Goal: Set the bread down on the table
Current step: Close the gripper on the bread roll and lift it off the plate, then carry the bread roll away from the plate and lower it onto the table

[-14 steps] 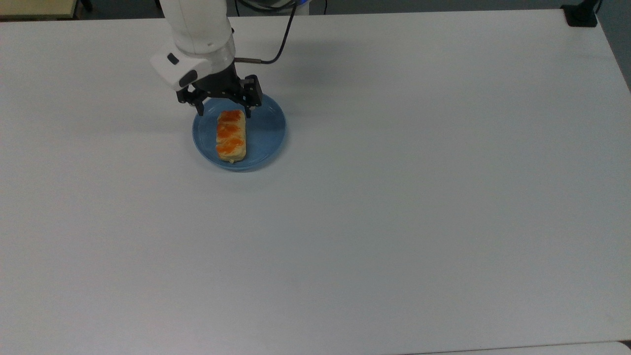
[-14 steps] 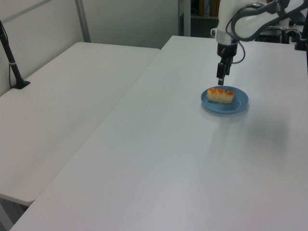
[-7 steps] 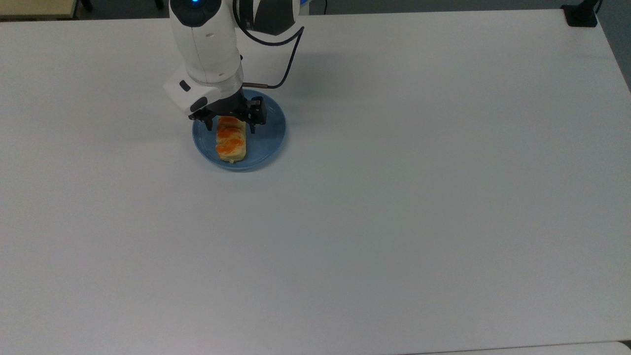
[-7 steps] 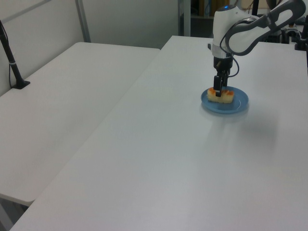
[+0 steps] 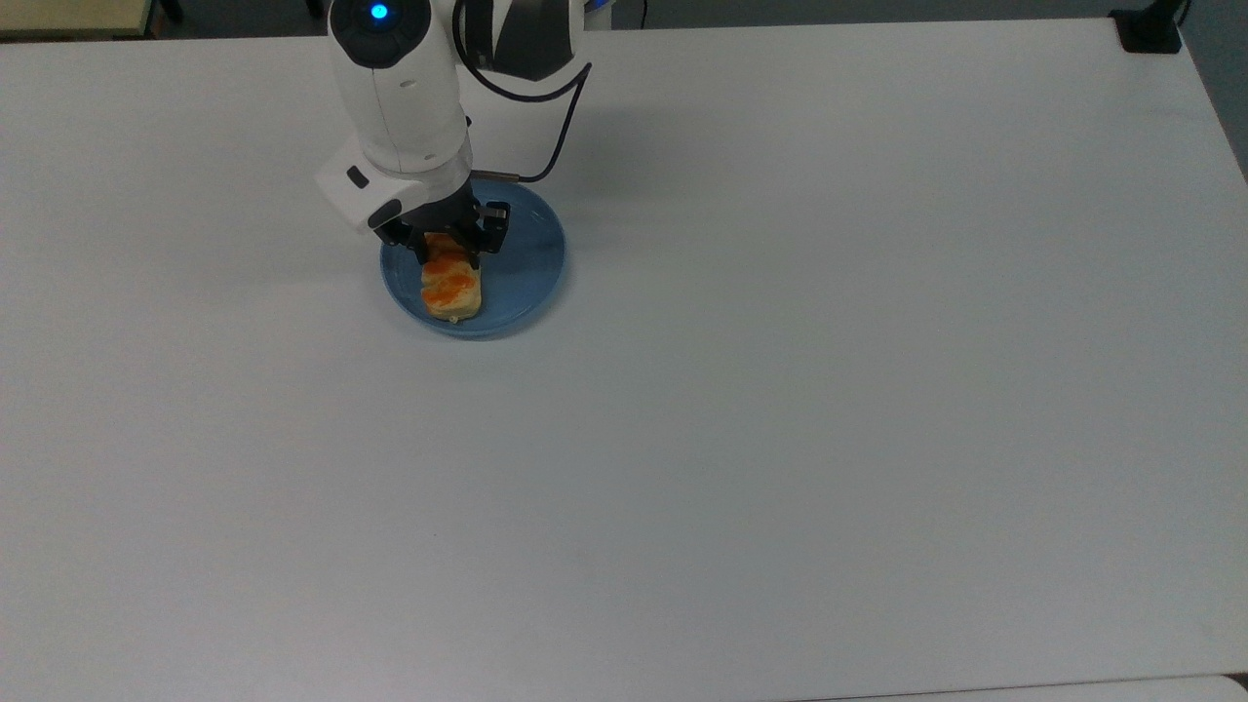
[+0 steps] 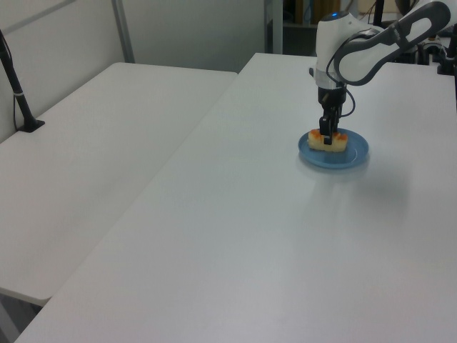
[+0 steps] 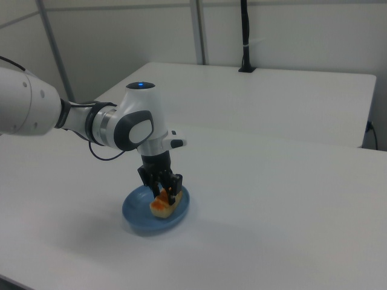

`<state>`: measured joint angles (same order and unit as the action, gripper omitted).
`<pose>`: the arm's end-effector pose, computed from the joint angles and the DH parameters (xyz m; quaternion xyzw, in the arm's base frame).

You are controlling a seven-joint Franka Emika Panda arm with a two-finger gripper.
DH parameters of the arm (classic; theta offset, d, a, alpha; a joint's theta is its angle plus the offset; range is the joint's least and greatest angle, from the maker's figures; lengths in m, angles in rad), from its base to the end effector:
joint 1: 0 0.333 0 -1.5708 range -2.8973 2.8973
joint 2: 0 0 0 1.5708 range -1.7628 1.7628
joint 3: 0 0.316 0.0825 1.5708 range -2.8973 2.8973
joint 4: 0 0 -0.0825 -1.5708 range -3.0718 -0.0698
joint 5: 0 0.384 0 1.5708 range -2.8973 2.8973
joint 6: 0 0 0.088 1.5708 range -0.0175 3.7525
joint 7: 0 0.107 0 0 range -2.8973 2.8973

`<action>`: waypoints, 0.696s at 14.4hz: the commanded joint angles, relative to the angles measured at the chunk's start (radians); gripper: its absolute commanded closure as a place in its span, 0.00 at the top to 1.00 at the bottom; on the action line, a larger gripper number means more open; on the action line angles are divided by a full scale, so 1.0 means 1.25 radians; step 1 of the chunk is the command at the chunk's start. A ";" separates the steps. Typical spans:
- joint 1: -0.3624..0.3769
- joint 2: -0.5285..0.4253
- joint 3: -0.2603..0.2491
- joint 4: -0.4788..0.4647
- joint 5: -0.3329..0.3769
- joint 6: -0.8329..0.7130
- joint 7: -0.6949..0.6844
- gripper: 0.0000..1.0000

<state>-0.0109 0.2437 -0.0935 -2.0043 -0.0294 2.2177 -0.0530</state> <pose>0.5888 -0.0610 0.3345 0.9995 -0.0155 -0.0165 0.0216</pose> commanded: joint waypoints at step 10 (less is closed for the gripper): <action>-0.135 0.015 -0.009 0.156 -0.011 -0.023 -0.150 0.49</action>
<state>-0.1223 0.2108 -0.1049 -1.9105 -0.0360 2.2110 -0.1686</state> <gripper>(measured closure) 0.507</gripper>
